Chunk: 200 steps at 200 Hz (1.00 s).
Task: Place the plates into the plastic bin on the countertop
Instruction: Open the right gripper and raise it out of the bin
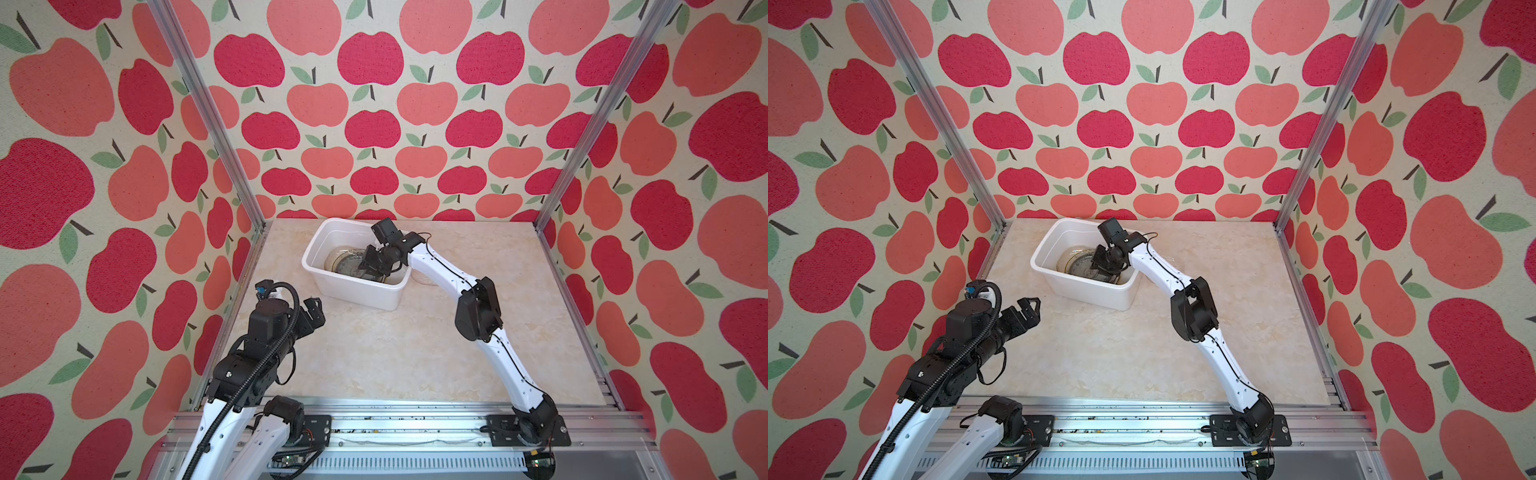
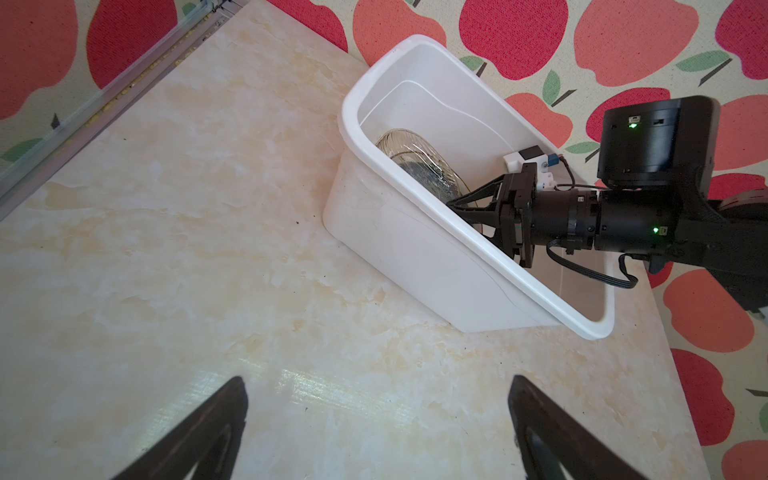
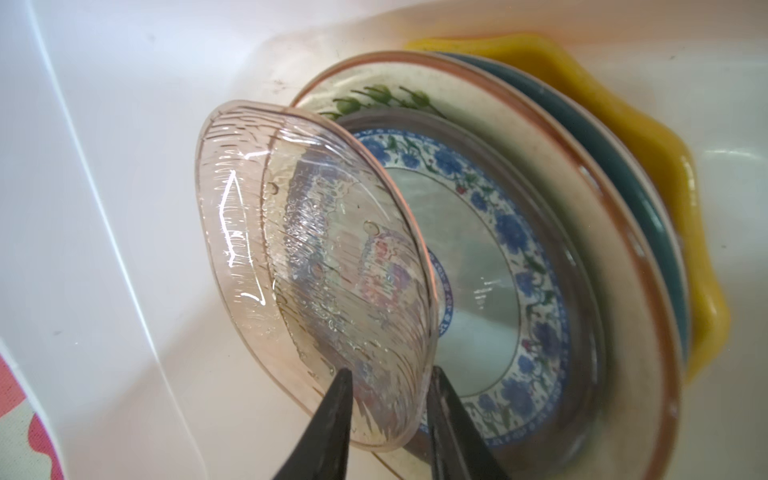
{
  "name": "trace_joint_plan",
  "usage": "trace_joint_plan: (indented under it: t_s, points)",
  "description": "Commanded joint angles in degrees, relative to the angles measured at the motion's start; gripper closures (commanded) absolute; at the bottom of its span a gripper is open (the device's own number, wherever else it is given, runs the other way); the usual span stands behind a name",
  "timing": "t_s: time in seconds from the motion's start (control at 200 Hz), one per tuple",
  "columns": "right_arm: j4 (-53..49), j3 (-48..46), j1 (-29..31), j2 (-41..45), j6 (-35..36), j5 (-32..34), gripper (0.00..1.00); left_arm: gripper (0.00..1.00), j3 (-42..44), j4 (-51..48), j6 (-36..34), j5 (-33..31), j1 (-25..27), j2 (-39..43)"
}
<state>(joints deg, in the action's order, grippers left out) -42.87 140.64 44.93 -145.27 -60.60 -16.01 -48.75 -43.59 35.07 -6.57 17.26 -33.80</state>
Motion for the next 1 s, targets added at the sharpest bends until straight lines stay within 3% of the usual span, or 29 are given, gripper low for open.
trace_joint_plan:
  t_s: [0.0,0.18,0.63,0.996]
  points:
    - [1.87,-0.08,-1.24,3.89,-0.57,2.89,0.64,0.01,-1.84,-1.95,-0.87,0.32,-0.37,-0.37]
    - [2.56,-0.05,-1.41,4.49,-0.06,3.33,0.57,0.01,-3.49,-3.12,-1.01,0.41,-0.47,-1.22]
    - [4.15,0.26,-2.44,7.08,1.80,1.83,0.56,0.01,-7.00,-3.17,-1.76,3.03,-0.47,-3.11]
    - [-3.46,-0.78,-3.94,19.82,13.91,0.30,0.52,0.01,-7.35,8.40,-6.23,8.58,-0.12,-3.11]
